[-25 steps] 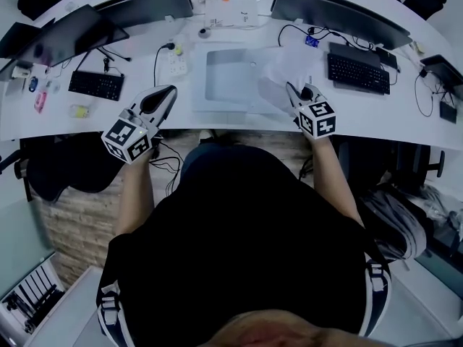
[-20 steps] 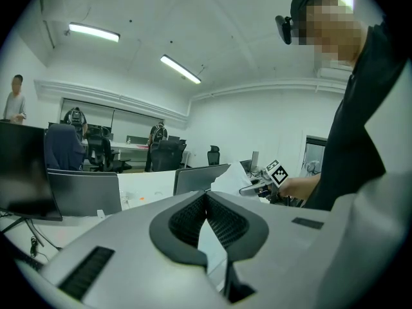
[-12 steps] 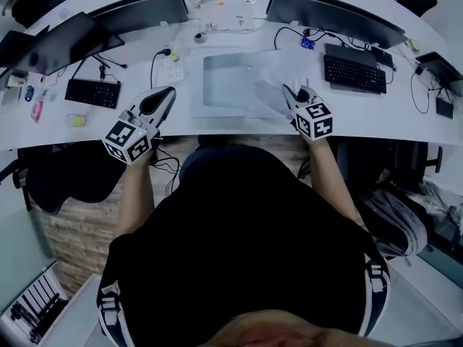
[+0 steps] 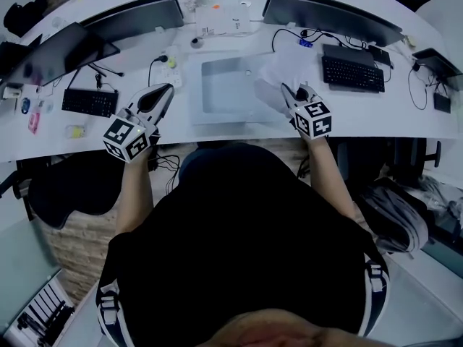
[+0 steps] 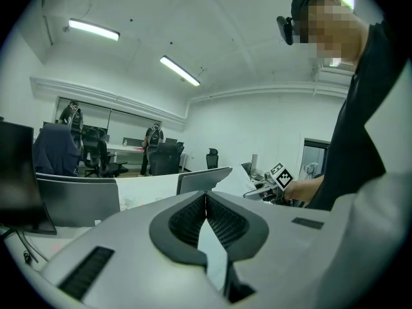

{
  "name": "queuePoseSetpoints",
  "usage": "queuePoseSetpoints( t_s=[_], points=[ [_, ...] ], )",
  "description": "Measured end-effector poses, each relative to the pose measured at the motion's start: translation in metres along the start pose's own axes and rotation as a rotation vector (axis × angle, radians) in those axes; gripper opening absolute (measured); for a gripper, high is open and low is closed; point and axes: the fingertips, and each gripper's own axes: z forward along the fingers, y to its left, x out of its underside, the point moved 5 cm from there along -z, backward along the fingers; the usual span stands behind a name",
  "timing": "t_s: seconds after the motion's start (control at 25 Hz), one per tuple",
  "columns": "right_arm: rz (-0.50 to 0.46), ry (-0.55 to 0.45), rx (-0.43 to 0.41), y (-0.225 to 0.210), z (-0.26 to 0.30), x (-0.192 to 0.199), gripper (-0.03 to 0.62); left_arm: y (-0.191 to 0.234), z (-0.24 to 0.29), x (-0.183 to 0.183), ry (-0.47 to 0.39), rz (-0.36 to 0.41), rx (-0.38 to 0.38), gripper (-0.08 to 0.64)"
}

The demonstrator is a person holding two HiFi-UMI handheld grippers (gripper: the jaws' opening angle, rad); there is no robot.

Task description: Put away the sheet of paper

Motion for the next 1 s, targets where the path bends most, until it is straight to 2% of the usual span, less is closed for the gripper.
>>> queuePoseSetpoints(
  t_s=[1.0],
  points=[
    [0.042, 0.031, 0.023, -0.017, 0.046, -0.018, 0.015, 0.061, 0.031, -0.012, 0.031, -0.008, 0.036, 0.021]
  ],
)
